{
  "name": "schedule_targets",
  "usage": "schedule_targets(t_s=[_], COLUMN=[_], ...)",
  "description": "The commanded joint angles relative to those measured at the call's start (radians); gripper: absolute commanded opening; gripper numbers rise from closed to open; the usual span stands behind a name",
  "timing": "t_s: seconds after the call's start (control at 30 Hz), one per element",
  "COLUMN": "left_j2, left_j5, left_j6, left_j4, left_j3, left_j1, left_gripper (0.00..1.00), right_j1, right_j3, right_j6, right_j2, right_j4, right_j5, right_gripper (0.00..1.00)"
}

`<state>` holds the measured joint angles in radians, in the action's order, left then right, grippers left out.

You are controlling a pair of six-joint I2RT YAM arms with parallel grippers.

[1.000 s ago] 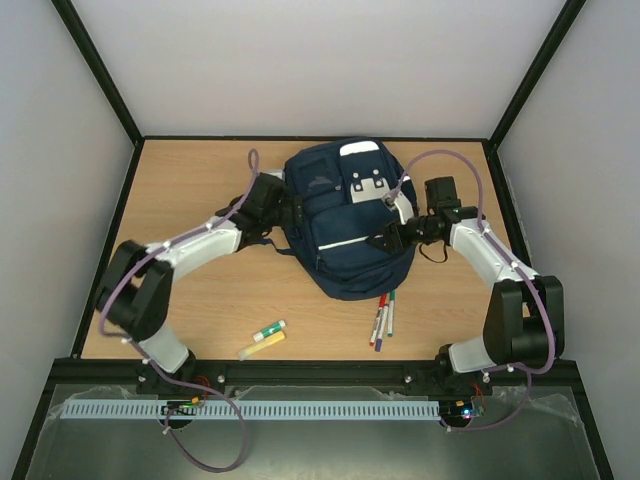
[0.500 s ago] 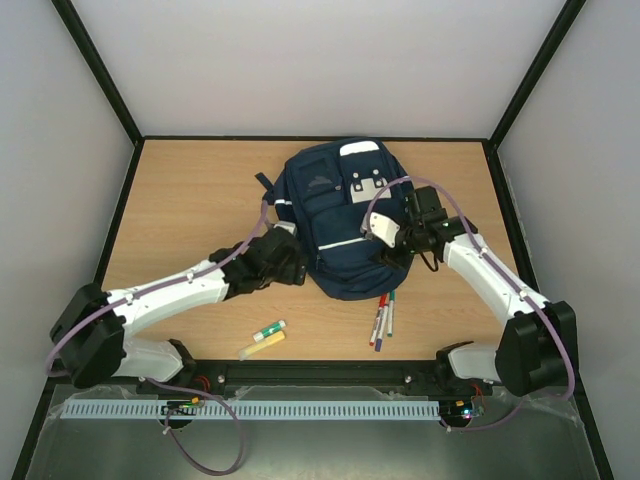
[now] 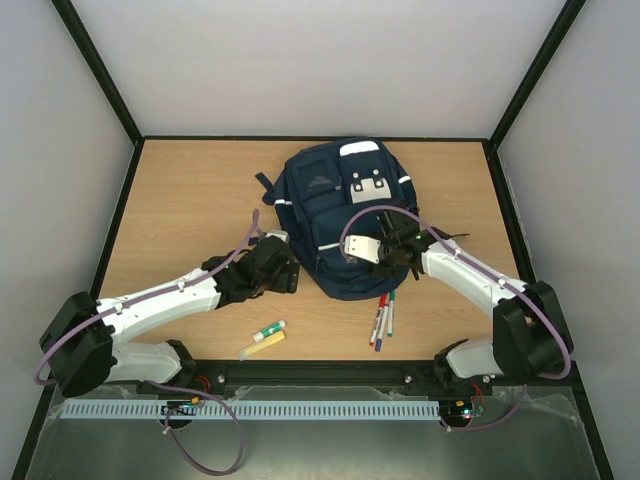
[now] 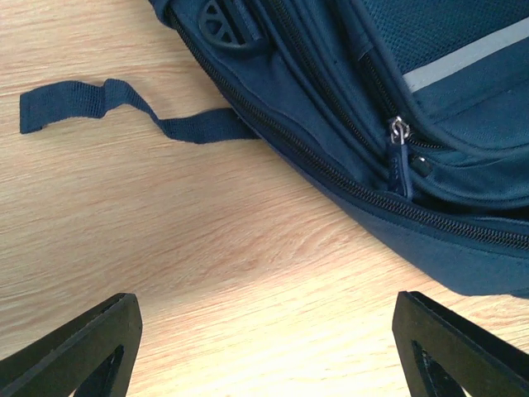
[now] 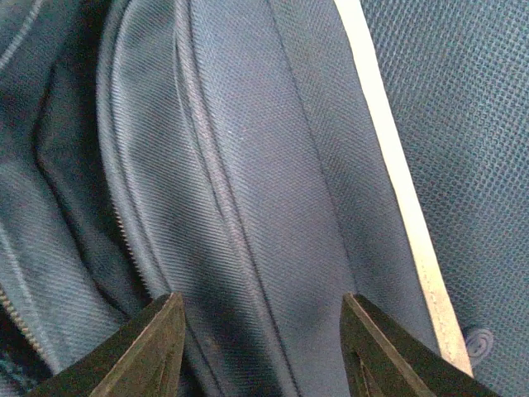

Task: Pack the student bag
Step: Adjust the student bag at the center of the board.

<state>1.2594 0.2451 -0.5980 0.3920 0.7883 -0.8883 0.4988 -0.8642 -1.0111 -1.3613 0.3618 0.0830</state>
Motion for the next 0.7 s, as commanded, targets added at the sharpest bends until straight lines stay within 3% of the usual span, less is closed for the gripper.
schedule_targets(t_s=[0.0, 0.27, 0.47, 0.67], left_j2=[-0.011, -0.005, 0.093, 0.093], left_j5=[0.02, 0.078, 0.217, 0.184], left_j6=[-0.008, 0.012, 0.06, 0.069], left_j4=[0.037, 0.067, 0.203, 0.282], left_j3=[-0.013, -0.01, 0.083, 0.118], left_j1=[-0.01, -0.028, -0.134, -0.152], left_gripper=[0.85, 0.74, 0.73, 0.73], right_j1=[0.005, 0.006, 0.005, 0.006], right_j3=[0.028, -0.02, -0.113, -0.161], right_j6=[-0.02, 0.072, 0.118, 0.228], right_j2=[-0.034, -0.028, 0.022, 0.023], right_j4=[-0.06, -0.118, -0.053, -0.117], right_j5=[-0.096, -0.095, -0.031, -0.056], right_gripper=[0.5, 0.19, 0.09, 0.01])
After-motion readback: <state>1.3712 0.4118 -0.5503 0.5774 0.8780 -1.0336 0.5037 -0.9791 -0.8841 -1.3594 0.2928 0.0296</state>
